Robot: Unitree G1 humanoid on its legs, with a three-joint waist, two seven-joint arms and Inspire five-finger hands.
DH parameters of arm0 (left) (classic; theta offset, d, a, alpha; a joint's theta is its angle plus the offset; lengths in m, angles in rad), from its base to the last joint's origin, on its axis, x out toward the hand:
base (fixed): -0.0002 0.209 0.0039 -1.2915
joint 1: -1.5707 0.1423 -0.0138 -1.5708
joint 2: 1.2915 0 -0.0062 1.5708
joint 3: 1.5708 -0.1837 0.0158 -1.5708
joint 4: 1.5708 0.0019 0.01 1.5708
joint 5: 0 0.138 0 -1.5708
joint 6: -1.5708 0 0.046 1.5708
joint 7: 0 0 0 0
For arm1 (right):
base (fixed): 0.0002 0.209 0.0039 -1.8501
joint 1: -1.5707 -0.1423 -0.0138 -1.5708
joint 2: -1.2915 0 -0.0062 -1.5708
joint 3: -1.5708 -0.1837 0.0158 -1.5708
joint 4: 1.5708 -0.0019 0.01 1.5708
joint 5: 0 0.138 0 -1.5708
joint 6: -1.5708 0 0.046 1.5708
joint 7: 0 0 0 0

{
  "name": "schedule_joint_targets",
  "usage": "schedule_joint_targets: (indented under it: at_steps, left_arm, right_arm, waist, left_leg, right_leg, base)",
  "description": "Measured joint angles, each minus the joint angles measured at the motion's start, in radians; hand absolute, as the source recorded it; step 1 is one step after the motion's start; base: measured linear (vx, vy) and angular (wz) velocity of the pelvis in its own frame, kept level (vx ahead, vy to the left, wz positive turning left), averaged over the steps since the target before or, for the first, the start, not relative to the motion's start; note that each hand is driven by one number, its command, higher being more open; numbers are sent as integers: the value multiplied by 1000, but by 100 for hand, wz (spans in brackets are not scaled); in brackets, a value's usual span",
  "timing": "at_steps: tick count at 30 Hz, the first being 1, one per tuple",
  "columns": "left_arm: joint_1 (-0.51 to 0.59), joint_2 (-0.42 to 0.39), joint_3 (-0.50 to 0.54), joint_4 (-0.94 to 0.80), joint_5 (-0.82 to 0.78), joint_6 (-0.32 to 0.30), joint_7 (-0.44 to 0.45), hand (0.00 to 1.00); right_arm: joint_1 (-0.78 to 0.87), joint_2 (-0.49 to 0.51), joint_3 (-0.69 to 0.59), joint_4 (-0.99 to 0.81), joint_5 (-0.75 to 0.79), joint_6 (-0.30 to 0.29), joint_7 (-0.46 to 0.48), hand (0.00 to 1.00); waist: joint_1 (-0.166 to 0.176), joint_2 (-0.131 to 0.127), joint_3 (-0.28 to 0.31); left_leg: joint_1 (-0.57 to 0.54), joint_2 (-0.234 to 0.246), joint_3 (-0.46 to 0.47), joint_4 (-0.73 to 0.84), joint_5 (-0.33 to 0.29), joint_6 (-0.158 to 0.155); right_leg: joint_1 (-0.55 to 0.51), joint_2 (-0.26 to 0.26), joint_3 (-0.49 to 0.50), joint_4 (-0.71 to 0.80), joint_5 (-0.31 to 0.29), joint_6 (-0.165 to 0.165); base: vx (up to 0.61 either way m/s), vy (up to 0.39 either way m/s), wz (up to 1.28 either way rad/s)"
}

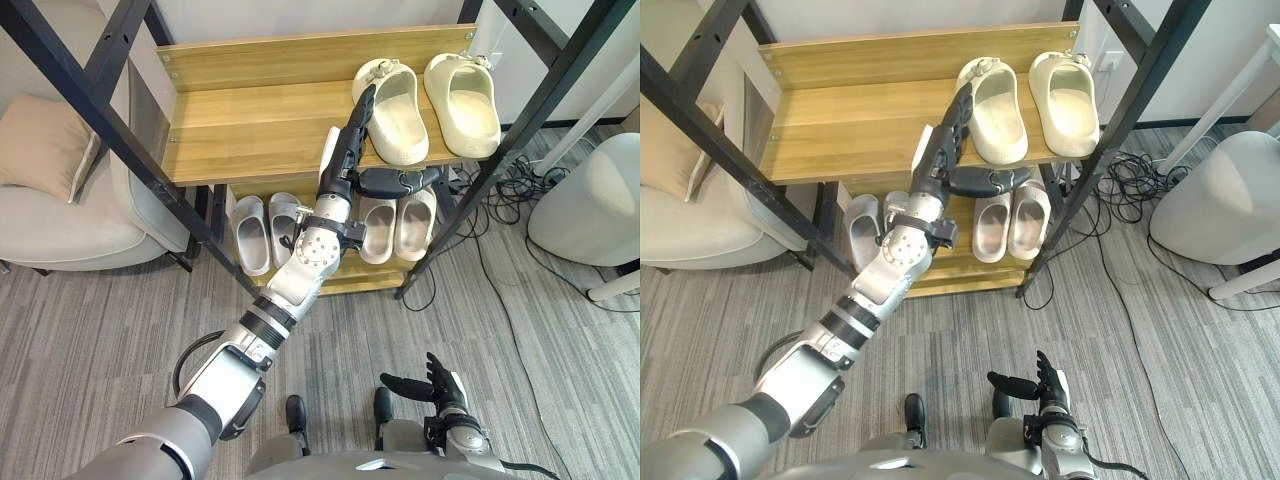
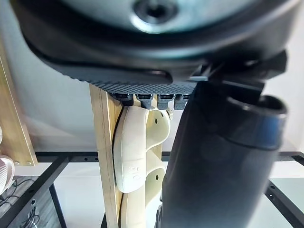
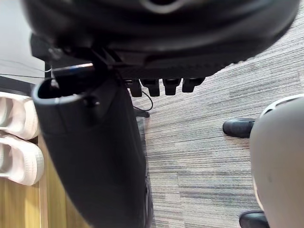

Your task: Organize the slippers on the shoe rack

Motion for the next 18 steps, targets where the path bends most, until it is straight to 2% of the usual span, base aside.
schedule_joint_targets:
  at_steps: [6, 18]
  left_arm:
    - [-25, -27, -9, 28, -12, 0, 1, 100]
    - [-44, -30, -26, 47, -32, 0, 9, 100]
  right_arm:
    - [-2, 9, 0, 0, 3, 0, -1, 100]
    - [-2, 16, -14, -1, 4, 0, -9, 100]
  waist:
    - [-6, -2, 1]
    - [-12, -6, 2]
  left_leg:
    - [0, -3, -2, 0, 0, 0]
    - [2, -6, -3, 0, 1, 2]
  right_leg:
    - [1, -2, -3, 2, 0, 0]
    - [5, -8, -5, 3, 2, 3]
  base:
    - [0, 0, 0]
    - [0, 0, 0]
